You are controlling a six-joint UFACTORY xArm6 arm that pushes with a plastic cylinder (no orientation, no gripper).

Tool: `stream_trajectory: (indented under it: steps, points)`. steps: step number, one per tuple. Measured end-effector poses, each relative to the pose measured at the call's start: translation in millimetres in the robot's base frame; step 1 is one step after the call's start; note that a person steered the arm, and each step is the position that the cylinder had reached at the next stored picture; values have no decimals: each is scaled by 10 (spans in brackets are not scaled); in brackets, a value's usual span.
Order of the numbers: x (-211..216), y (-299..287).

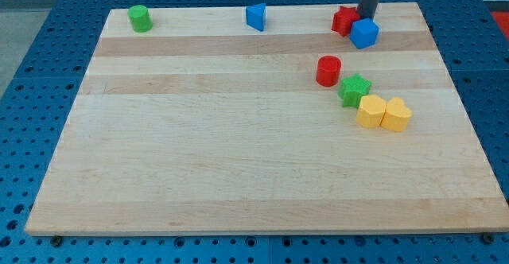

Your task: Push the green star along with the green circle to center

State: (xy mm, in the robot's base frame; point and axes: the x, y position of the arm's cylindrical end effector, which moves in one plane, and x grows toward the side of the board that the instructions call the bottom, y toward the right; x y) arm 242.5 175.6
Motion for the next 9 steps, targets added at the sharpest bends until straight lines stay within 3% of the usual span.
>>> stream_trajectory:
  steps: [4,7,9]
  points:
    - [-91,-360]
    - [431,-1186]
    - [248,-870]
